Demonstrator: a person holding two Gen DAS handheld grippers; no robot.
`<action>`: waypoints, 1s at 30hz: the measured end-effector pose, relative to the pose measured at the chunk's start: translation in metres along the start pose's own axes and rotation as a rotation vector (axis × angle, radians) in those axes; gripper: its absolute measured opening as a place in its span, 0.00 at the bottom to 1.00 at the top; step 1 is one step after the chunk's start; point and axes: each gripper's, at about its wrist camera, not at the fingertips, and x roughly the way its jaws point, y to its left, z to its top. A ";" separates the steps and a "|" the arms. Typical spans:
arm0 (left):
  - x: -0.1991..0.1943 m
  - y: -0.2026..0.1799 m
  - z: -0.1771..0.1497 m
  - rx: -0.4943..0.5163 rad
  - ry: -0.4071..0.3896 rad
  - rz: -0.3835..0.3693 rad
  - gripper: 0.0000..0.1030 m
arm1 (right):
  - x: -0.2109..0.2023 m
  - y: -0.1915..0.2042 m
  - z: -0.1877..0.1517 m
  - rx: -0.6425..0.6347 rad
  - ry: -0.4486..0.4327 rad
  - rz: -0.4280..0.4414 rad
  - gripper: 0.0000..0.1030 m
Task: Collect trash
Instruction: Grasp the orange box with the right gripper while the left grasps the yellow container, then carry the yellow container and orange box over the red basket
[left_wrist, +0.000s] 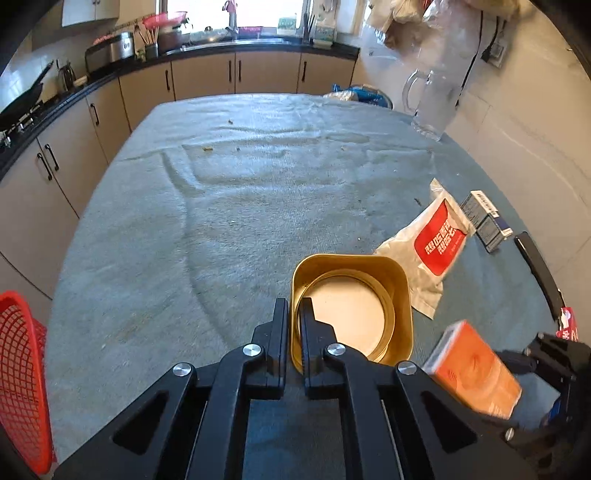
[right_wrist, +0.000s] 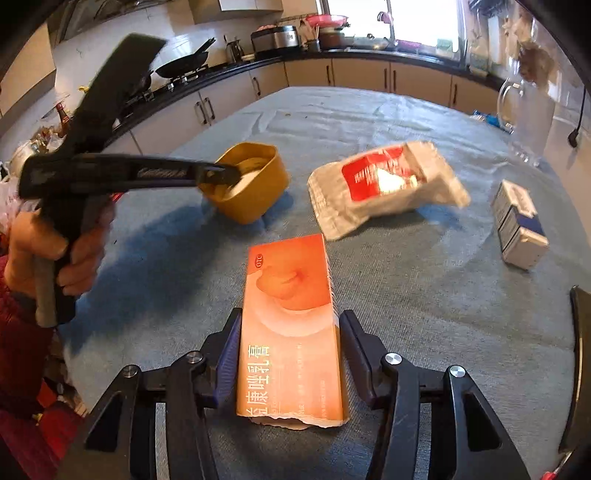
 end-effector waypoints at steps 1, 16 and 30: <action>-0.003 -0.001 -0.002 0.004 -0.013 0.004 0.06 | -0.003 0.000 0.001 0.005 -0.013 -0.002 0.54; -0.057 0.020 -0.022 -0.026 -0.125 0.020 0.06 | -0.018 0.014 0.017 0.074 -0.089 -0.005 0.53; -0.096 0.056 -0.043 -0.088 -0.182 0.037 0.06 | -0.014 0.049 0.045 0.053 -0.109 0.035 0.54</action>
